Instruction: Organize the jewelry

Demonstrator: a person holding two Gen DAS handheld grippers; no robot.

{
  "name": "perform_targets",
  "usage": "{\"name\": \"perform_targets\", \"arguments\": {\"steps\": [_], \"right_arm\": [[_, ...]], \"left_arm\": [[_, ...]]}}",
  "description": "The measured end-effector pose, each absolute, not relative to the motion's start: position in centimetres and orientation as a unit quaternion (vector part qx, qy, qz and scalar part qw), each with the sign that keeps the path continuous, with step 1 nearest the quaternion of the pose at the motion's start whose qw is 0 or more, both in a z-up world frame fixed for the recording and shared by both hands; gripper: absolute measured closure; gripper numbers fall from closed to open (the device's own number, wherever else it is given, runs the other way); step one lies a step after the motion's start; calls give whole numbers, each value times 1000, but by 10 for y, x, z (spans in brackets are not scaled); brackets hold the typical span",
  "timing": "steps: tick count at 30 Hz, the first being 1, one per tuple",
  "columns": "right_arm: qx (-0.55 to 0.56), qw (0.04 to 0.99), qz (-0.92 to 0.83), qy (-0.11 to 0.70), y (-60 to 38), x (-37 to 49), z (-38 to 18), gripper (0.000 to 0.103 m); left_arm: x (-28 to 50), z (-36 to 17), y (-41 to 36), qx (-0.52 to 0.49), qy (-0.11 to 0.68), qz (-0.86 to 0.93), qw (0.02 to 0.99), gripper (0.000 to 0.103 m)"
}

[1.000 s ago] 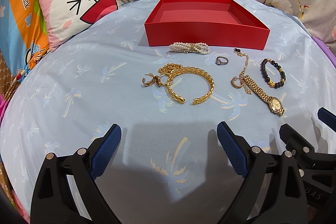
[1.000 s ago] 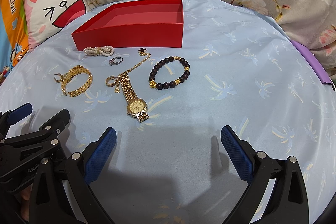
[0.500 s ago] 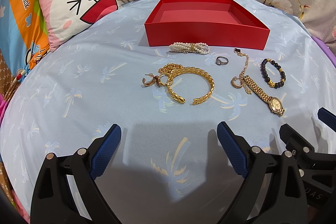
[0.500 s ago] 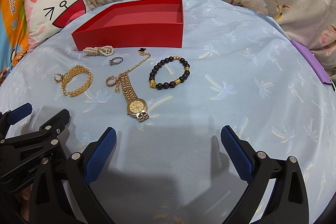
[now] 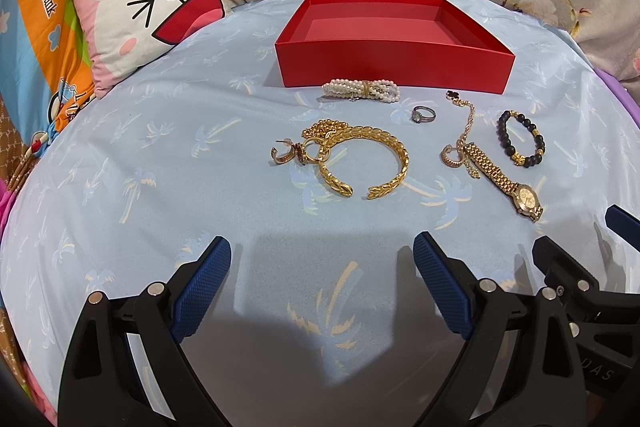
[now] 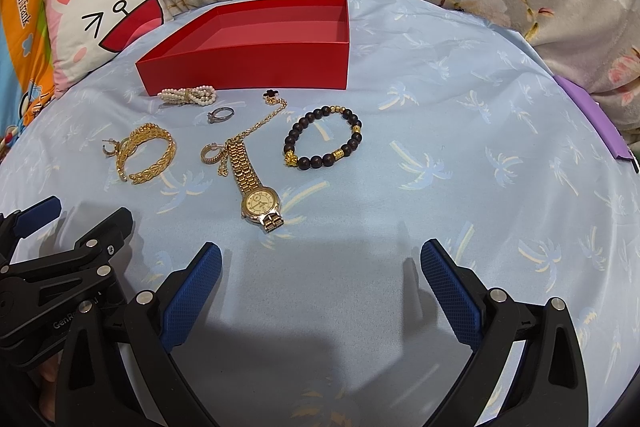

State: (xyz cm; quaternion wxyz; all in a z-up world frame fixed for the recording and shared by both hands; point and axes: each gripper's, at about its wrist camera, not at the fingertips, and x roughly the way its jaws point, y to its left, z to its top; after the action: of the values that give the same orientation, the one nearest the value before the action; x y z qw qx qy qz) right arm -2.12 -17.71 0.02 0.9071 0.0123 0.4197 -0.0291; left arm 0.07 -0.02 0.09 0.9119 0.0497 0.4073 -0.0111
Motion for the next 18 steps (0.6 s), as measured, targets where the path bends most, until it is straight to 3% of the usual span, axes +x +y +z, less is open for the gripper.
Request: {"name": "perform_targets", "arguments": {"steps": [18], "right_arm": [[14,907,-26,420,-176,-21,-3,5]], "left_arm": [[2,1,1,49,408,-10,911,13]]}}
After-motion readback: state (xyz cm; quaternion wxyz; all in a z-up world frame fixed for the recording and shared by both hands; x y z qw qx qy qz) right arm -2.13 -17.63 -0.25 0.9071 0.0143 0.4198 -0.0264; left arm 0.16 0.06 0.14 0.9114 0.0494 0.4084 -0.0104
